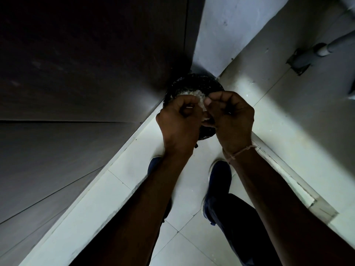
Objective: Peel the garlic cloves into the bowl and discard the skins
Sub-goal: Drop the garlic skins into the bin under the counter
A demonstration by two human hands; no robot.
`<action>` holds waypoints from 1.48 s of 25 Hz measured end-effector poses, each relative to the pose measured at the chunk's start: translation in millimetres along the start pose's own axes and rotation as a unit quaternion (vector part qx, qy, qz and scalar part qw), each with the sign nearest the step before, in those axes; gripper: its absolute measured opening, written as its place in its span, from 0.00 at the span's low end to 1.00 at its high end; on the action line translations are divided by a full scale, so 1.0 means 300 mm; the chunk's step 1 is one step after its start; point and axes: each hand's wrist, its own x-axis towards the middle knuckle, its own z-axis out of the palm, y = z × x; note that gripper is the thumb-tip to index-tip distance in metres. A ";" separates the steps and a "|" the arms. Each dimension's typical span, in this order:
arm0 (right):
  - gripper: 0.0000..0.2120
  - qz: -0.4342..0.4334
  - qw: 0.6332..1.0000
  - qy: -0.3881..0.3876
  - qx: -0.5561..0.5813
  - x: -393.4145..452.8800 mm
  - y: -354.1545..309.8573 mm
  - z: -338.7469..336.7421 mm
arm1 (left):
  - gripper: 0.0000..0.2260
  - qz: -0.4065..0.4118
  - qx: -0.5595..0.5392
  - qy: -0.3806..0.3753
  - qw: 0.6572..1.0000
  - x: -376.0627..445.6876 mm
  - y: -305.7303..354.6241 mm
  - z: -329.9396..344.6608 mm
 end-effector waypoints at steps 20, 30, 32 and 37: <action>0.13 -0.022 0.999 -0.006 -0.042 0.006 -0.023 -0.007 | 0.22 0.254 0.130 -0.129 0.950 -0.026 0.035 -0.015; 0.05 -0.144 0.936 0.021 -0.319 0.019 0.025 -0.057 | 0.11 -0.106 -0.201 -0.152 0.962 0.029 0.039 -0.048; 0.07 -0.032 0.979 0.004 -0.202 0.033 0.000 -0.042 | 0.12 -0.005 -0.089 -0.152 0.984 0.011 0.036 -0.037; 0.10 -0.068 0.996 -0.003 -0.058 0.002 -0.196 0.007 | 0.09 0.093 0.023 -0.114 0.989 -0.004 0.138 -0.106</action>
